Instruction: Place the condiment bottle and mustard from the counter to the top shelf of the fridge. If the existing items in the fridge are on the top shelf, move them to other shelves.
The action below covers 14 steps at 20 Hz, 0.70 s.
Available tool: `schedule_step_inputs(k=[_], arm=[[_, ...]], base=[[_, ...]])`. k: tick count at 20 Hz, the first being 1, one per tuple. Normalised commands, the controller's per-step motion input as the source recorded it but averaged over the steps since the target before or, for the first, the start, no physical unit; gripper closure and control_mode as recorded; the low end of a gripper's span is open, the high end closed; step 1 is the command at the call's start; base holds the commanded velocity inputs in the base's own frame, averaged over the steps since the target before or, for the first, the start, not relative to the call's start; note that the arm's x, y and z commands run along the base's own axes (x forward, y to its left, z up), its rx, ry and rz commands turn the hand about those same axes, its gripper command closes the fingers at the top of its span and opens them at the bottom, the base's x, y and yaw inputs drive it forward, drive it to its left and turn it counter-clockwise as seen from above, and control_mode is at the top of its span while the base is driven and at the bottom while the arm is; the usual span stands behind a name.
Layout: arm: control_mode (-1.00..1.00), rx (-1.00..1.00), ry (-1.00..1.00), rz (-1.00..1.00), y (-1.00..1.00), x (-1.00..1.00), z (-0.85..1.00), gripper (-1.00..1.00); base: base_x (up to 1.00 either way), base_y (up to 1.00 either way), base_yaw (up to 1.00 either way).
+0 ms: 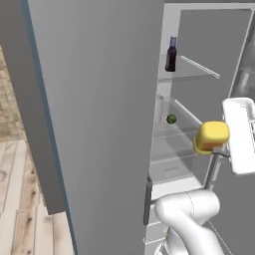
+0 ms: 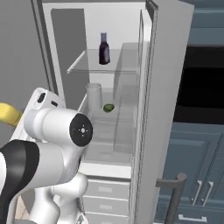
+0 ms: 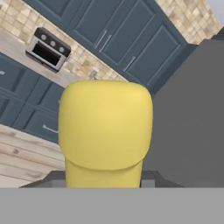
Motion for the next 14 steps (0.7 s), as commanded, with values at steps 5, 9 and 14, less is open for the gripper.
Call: schedule_step_inputs(k=[5, 9, 14], arm=[[1.00, 0.00, 0.00, 0.00, 0.00, 0.00, 0.00, 1.00], [1.00, 0.00, 0.00, 0.00, 0.00, 0.00, 0.00, 1.00], [1.00, 0.00, 0.00, 0.00, 0.00, 0.00, 0.00, 1.00]], base=[[0.56, -0.04, 0.00], [0.23, -0.30, 0.00], [0.07, -0.34, 0.00]])
